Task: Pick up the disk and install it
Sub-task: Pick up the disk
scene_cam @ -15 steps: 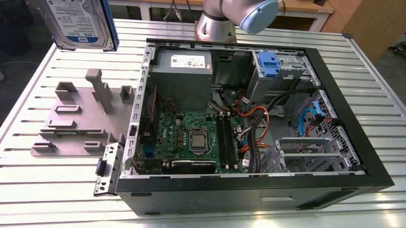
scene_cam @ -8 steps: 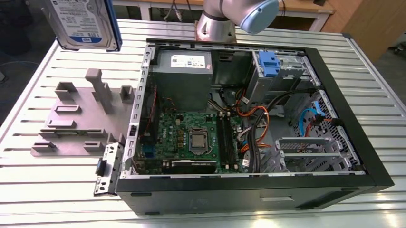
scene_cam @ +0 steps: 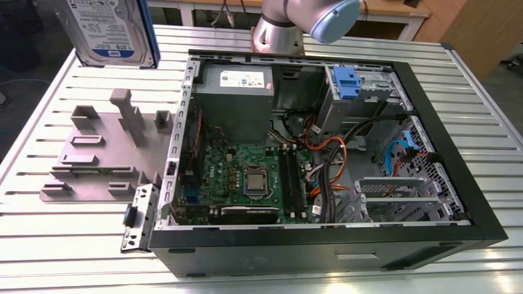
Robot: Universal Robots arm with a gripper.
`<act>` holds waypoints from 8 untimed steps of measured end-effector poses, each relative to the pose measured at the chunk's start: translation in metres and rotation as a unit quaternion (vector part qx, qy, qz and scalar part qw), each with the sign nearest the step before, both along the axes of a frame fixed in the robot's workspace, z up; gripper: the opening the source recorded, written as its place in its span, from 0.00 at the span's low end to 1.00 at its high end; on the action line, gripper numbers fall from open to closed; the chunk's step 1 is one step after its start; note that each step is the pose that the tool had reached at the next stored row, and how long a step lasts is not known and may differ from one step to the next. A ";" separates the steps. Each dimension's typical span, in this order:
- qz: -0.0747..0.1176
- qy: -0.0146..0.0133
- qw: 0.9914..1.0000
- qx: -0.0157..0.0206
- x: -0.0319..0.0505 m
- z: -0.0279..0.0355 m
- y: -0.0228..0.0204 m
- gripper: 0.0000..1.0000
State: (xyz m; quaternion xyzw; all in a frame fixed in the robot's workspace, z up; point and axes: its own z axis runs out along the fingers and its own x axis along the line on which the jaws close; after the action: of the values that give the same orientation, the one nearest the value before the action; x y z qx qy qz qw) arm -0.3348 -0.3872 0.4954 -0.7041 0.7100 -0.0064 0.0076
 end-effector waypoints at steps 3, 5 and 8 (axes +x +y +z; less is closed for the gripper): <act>0.000 0.000 1.000 0.000 0.0017 0.0000 -0.0026 0.36; 0.000 0.000 1.000 0.000 0.0024 0.0000 -0.0026 0.36; 0.000 0.000 1.000 0.000 0.0044 0.0000 -0.0028 0.36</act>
State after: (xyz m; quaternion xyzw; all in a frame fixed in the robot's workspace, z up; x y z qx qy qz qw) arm -0.3304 -0.3900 0.4953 -0.7041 0.7100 -0.0064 0.0076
